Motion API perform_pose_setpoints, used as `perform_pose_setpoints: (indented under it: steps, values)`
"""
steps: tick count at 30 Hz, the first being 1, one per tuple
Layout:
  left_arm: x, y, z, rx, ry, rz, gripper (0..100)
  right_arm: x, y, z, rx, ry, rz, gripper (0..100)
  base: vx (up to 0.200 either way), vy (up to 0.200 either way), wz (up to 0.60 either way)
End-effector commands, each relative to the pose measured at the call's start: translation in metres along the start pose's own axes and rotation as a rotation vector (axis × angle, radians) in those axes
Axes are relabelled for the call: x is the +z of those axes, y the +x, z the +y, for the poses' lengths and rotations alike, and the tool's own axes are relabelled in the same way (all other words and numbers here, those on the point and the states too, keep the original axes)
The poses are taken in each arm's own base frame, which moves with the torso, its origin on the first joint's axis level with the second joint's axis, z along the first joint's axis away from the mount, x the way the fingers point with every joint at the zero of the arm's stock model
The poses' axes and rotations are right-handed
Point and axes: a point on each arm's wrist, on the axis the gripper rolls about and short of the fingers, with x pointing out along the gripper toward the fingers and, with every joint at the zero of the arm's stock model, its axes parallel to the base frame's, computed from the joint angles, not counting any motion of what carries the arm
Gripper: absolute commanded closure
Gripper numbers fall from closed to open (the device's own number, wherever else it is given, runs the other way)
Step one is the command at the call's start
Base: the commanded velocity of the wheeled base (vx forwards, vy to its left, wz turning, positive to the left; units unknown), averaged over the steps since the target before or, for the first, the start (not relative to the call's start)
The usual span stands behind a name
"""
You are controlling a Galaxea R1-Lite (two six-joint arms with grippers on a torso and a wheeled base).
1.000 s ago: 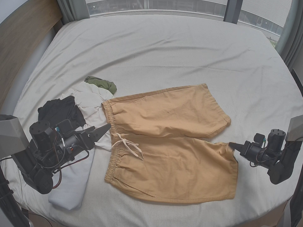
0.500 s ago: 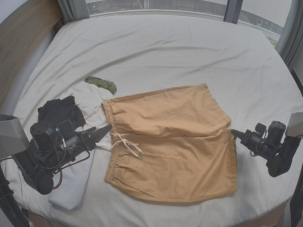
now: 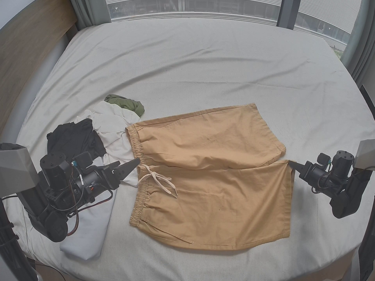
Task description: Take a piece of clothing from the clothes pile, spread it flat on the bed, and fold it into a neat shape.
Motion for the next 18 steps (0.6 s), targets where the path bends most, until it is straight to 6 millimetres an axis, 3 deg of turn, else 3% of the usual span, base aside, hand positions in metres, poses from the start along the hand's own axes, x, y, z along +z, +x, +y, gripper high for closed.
perform_pose_setpoints:
  steps: [1,5,12,18]
  values:
    - [-0.002,0.000,0.001,0.002,-0.004,0.006,0,-0.001,0.000,-0.001,-0.004,0.001,0.004,0,0.000,0.000,0.00]
    - [-0.004,-0.002,0.001,0.008,-0.009,0.016,0,0.008,0.000,-0.004,-0.010,-0.012,-0.032,0,0.000,0.000,0.00]
    - [-0.012,-0.011,-0.004,0.008,-0.040,0.055,0,0.035,-0.018,-0.008,-0.044,-0.089,-0.129,0,0.000,0.000,0.00]
    - [-0.024,-0.024,-0.004,0.033,-0.057,0.117,0,0.034,-0.023,0.000,-0.018,-0.099,-0.114,0,0.000,0.000,0.00]
